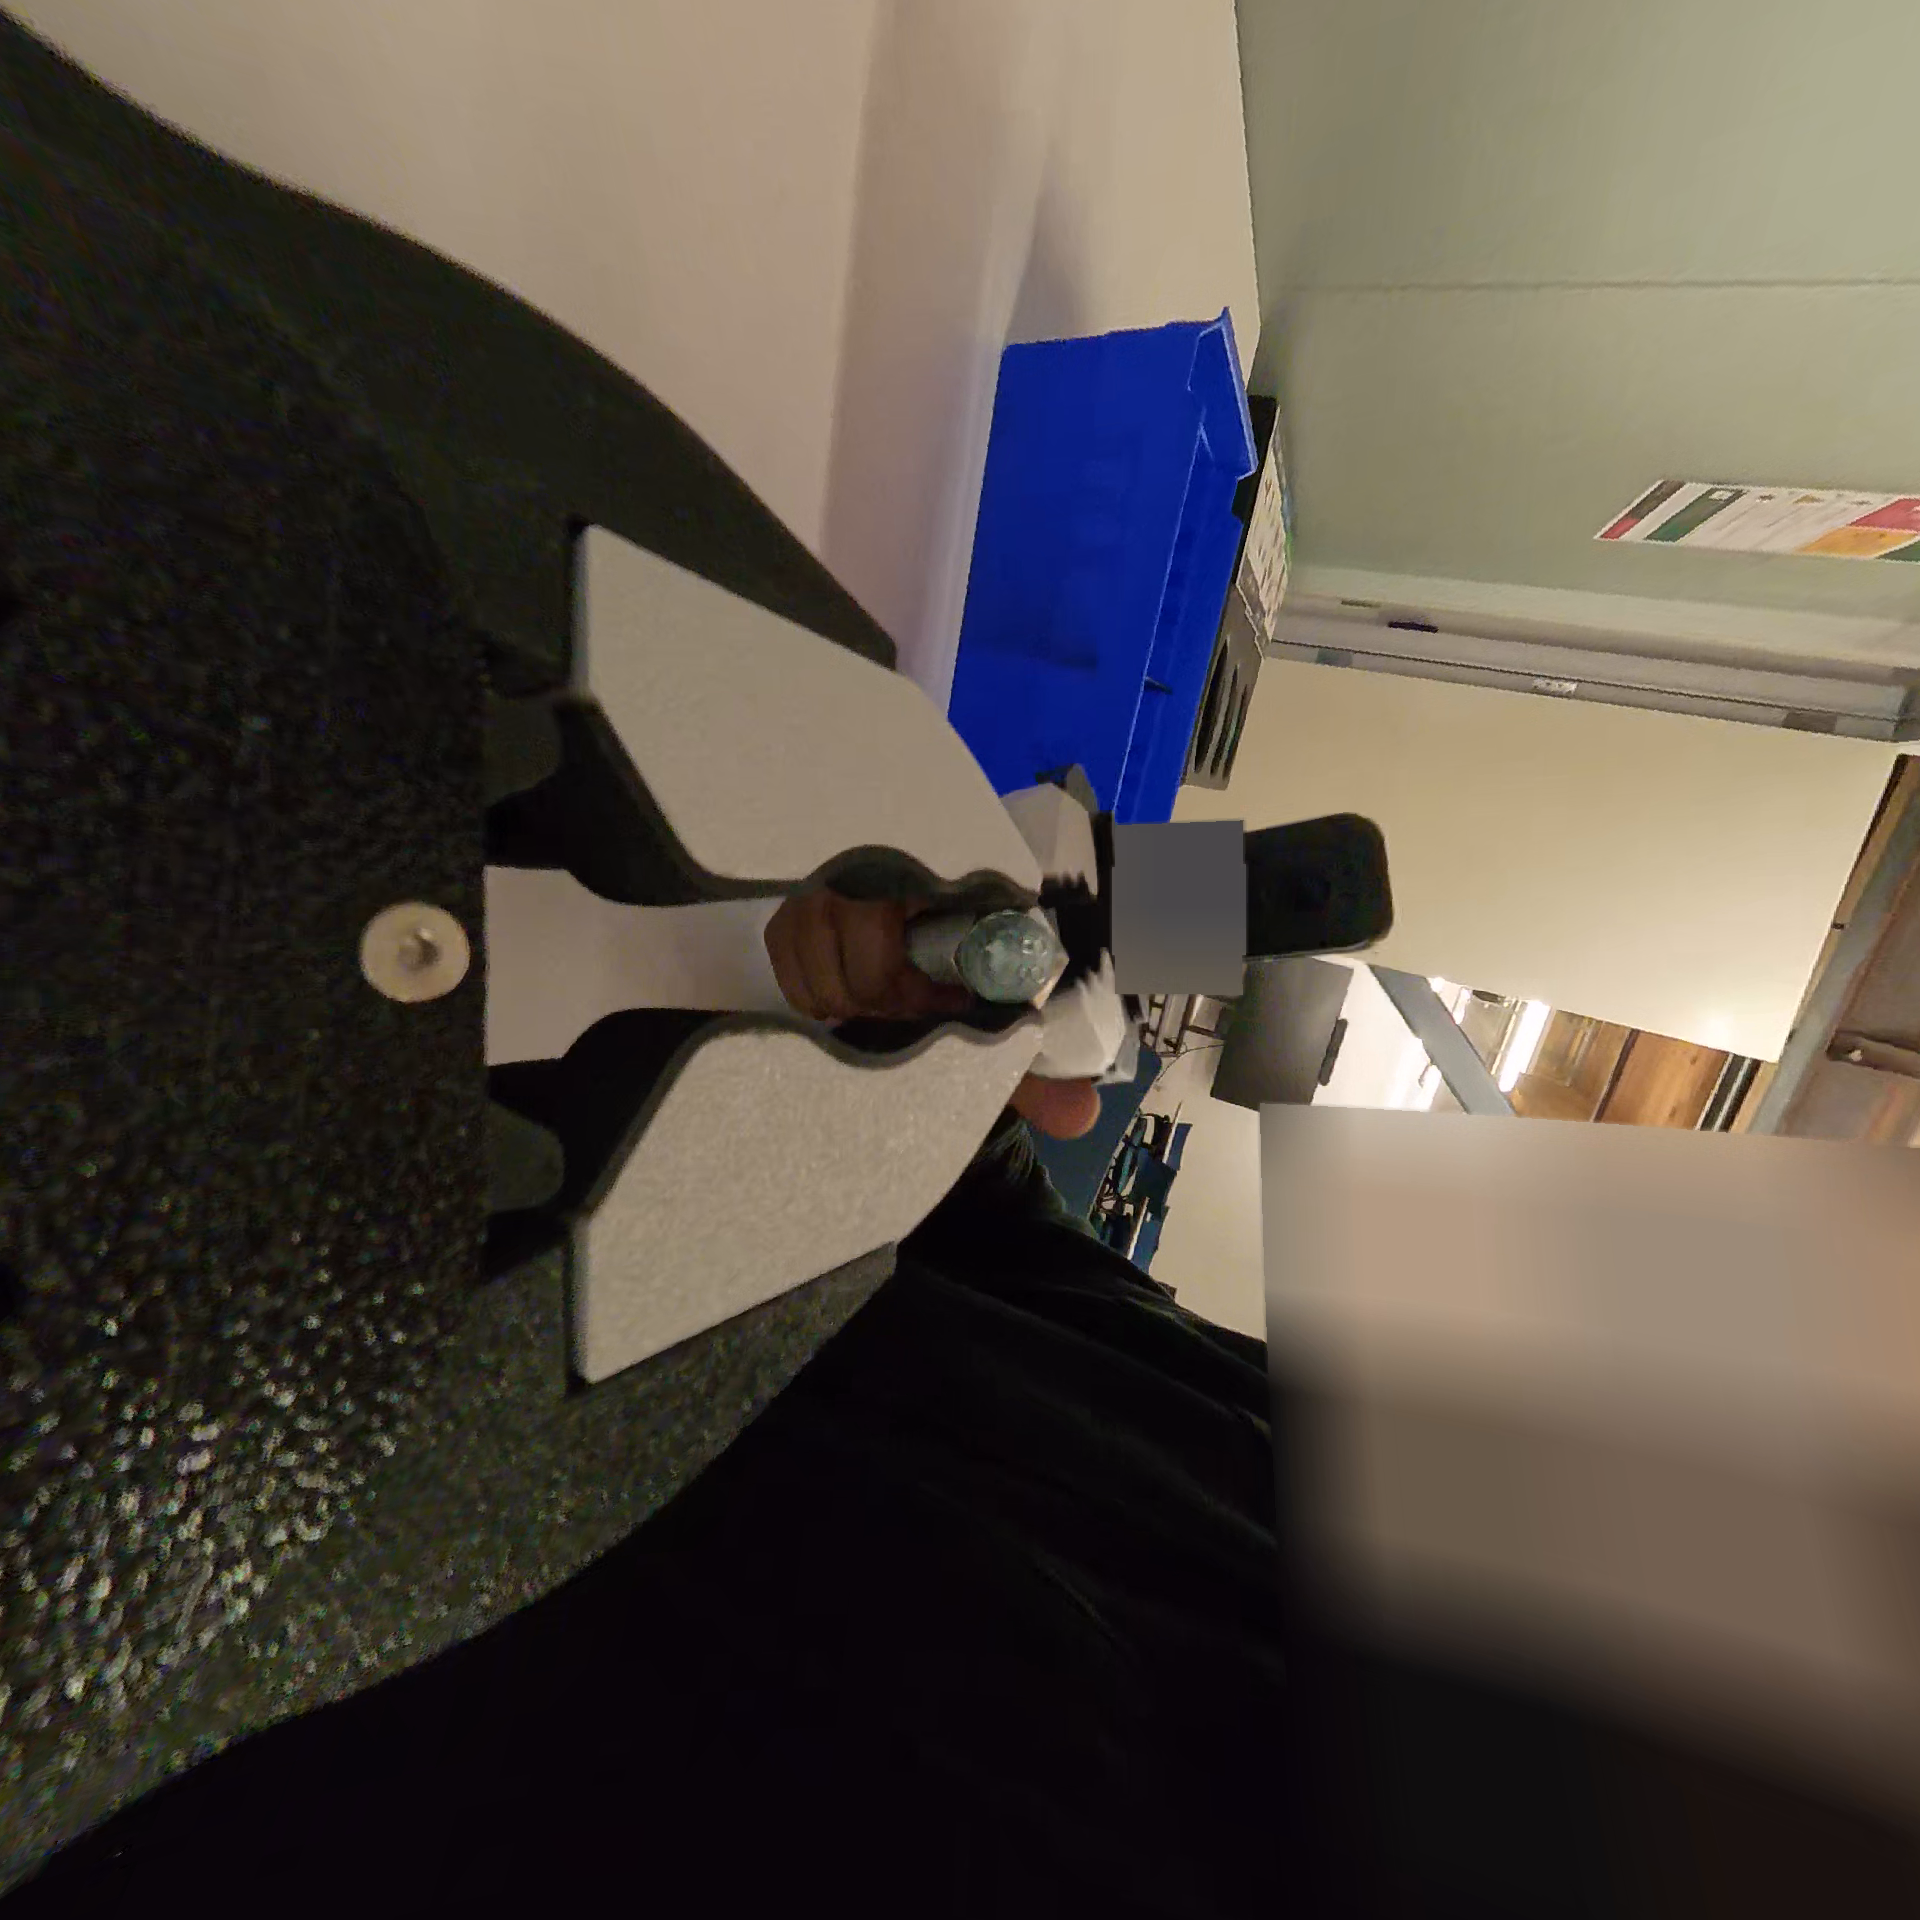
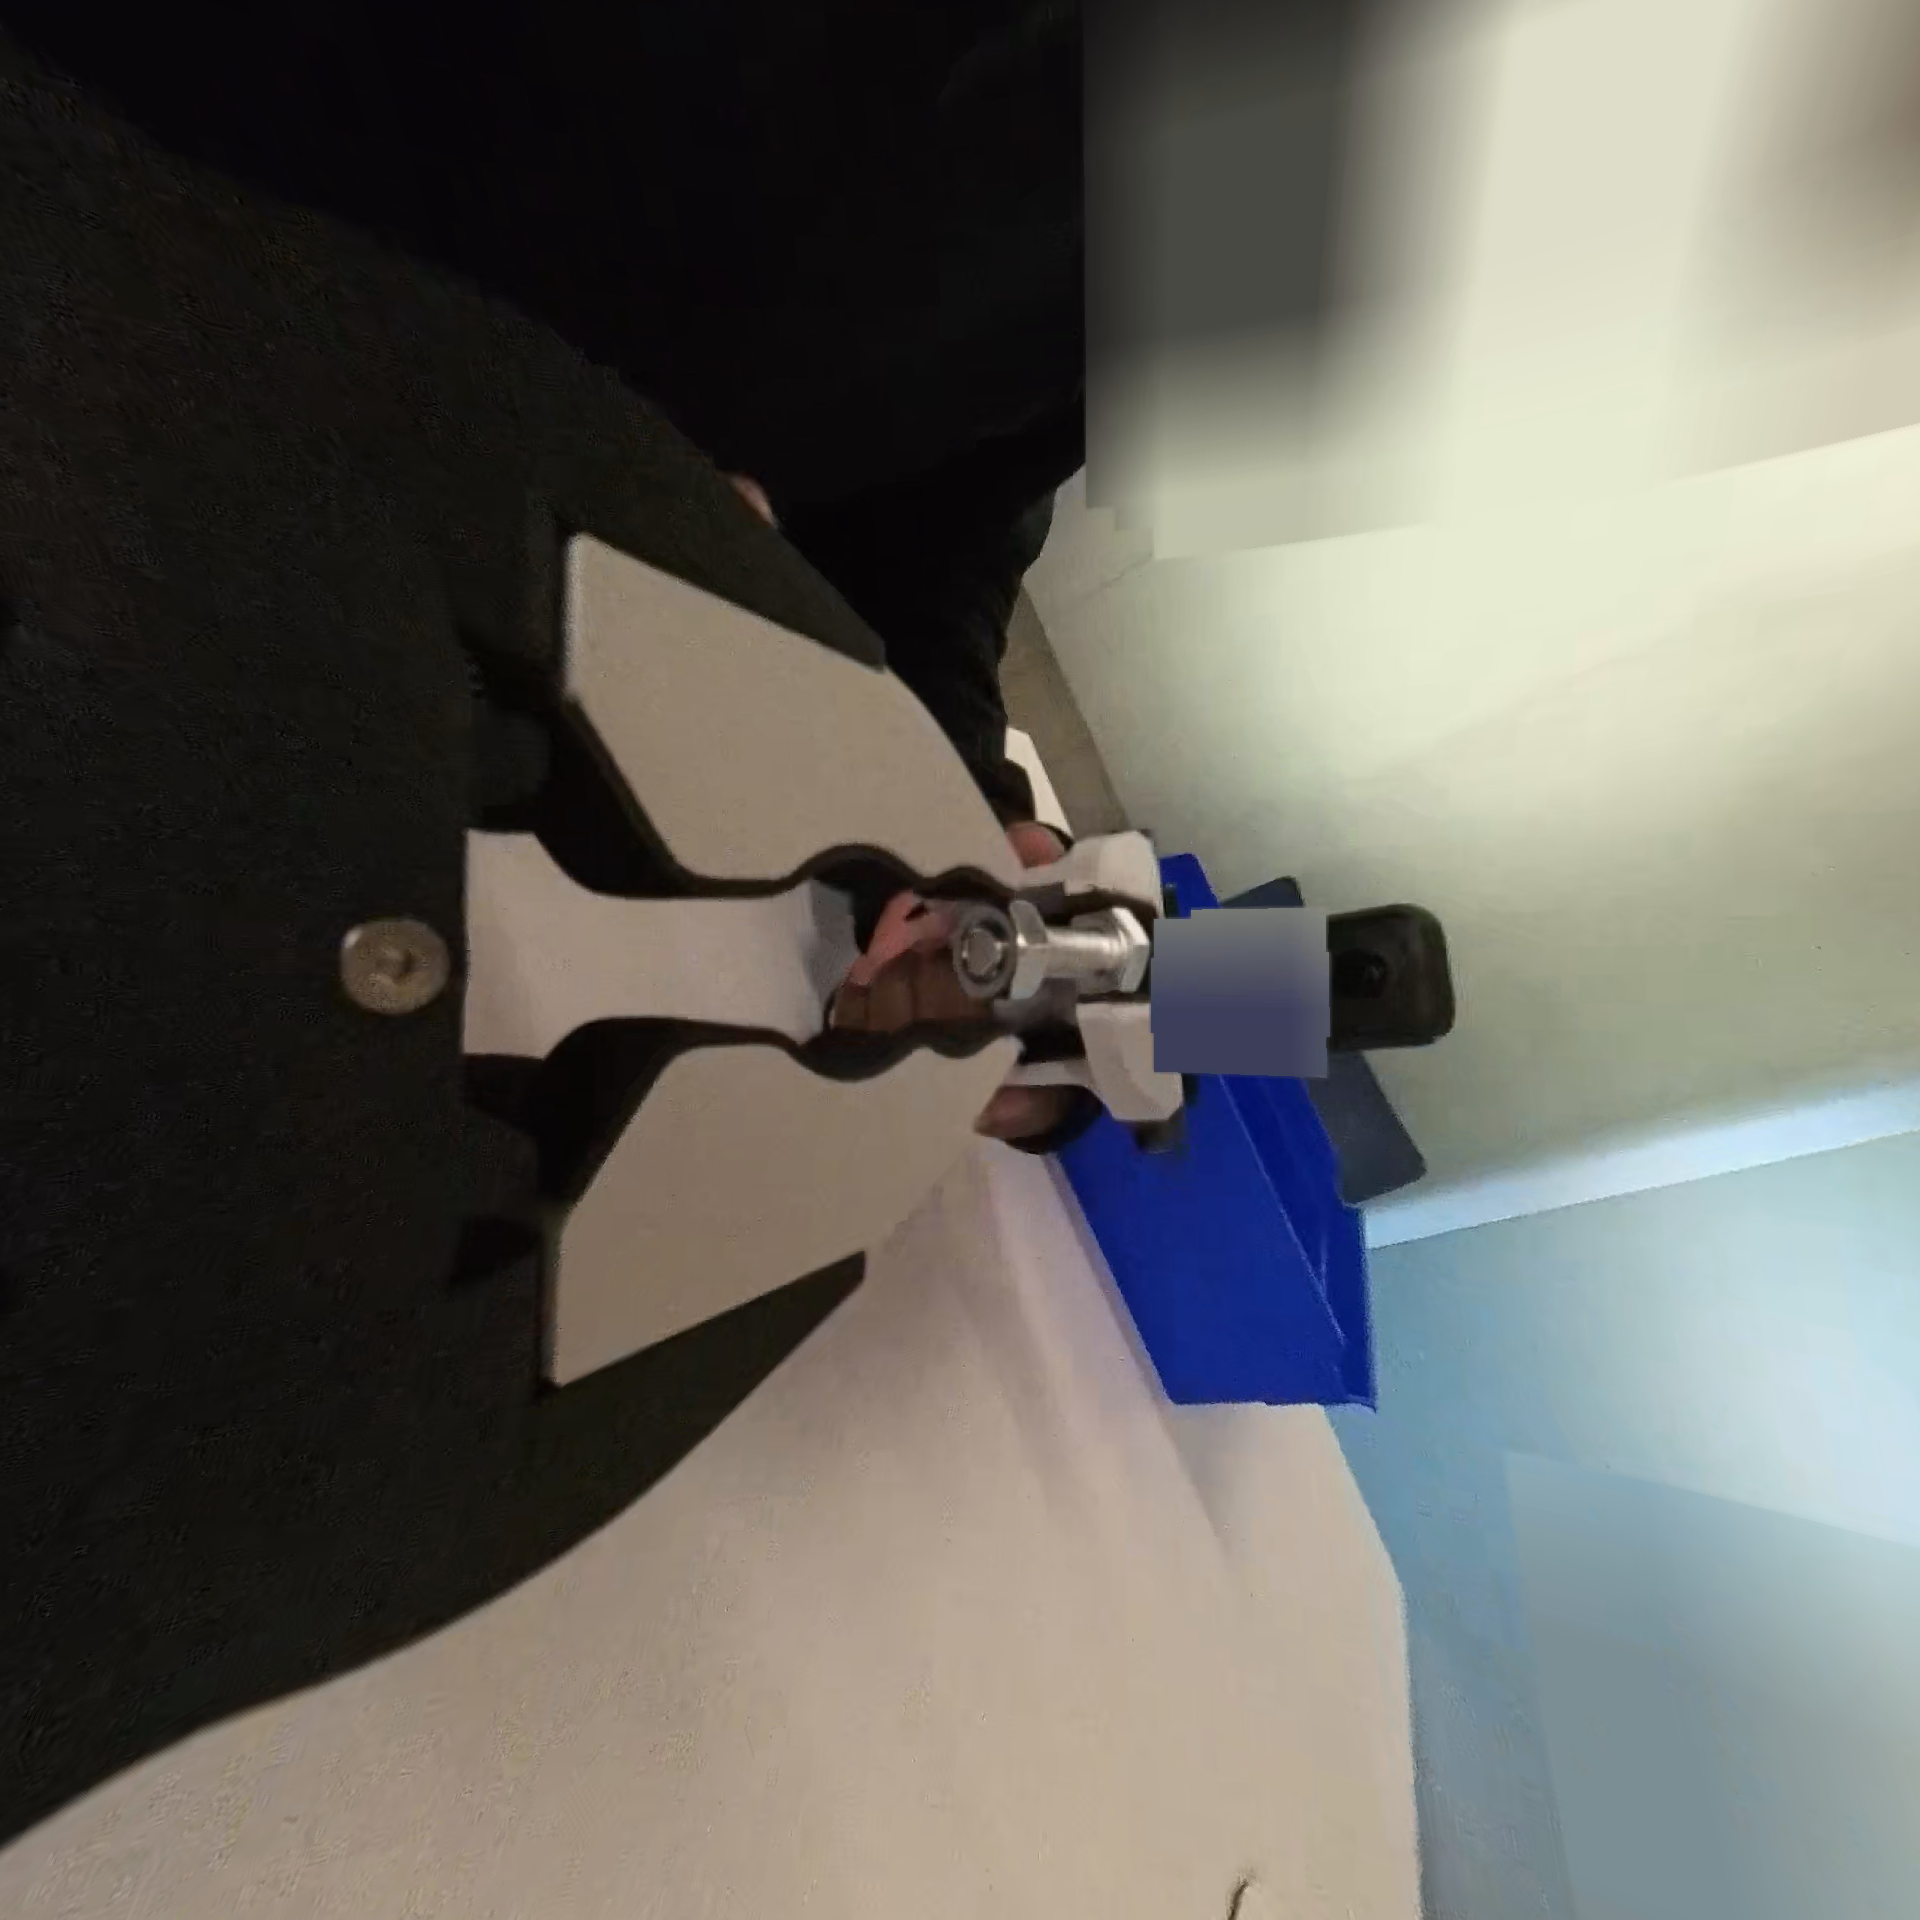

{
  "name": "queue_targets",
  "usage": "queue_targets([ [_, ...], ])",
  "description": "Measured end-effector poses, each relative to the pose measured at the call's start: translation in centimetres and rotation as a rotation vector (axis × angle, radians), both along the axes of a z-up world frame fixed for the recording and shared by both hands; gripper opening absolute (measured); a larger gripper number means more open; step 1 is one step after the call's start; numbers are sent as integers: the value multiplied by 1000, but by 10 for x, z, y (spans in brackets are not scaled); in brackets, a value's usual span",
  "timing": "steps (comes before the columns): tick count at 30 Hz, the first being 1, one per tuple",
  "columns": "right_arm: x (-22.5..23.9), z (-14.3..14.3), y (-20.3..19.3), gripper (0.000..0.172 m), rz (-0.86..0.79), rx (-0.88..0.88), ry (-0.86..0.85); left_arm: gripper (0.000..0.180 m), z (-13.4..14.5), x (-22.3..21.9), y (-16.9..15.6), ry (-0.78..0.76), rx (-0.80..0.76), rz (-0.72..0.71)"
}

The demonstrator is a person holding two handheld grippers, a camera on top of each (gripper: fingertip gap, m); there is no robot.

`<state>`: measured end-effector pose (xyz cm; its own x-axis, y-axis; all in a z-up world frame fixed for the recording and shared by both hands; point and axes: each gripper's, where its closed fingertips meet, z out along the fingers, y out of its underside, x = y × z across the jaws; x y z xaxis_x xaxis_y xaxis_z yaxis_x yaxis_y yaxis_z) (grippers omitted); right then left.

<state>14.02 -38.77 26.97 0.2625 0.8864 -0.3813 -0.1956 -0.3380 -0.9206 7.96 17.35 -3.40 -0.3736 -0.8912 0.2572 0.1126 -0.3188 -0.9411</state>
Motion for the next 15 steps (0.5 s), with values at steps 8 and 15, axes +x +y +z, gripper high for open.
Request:
queue_targets([
  [8,6,-11,0,18,-467,1294,-756,17,-13,6,6,78,-258,-79],
  [15,14,12,7,40,-164,274,-118,17,-9,3,8,57,-89,7],
])
